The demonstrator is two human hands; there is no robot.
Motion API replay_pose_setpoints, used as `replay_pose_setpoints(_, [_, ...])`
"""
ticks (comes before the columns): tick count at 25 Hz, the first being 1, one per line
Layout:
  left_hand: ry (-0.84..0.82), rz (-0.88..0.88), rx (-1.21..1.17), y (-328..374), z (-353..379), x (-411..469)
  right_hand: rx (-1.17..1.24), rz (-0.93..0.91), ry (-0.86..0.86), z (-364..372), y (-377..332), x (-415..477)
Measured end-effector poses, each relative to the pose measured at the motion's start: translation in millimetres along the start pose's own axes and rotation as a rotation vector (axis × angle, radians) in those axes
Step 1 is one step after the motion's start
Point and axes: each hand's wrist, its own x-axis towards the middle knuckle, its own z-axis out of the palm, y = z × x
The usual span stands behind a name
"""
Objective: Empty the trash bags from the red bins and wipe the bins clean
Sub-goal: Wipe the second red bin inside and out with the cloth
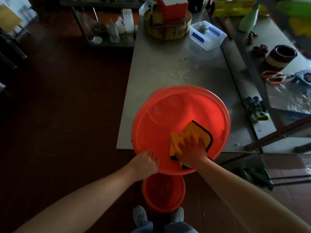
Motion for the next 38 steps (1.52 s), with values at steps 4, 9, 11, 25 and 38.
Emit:
replay_pose_setpoints(4, [0.026, 0.001, 0.005, -5.9, -3.8, -3.6, 0.277, -0.034, -0.121, 8.1, -55.4, -13.9])
replay_pose_setpoints(9, [0.002, -0.006, -0.005, -6.0, -1.5, -5.6, 0.174, -0.086, -0.046, 11.9, -19.8, -24.6])
replay_pose_setpoints(11, [-0.031, -0.008, -0.022, -4.0, -3.2, -3.6, 0.074, -0.055, -0.015, 8.1, 0.1, -27.4])
replay_pose_setpoints(25, [-0.022, -0.085, -0.098, -22.0, -7.7, 0.0, -0.04, -0.24, 0.187, 0.0, -27.9, -61.6])
replay_pose_setpoints(38, [0.012, 0.112, 0.074, -52.3, -7.0, -12.0, 0.464, -0.111, -0.162, -21.1, -47.7, -25.7])
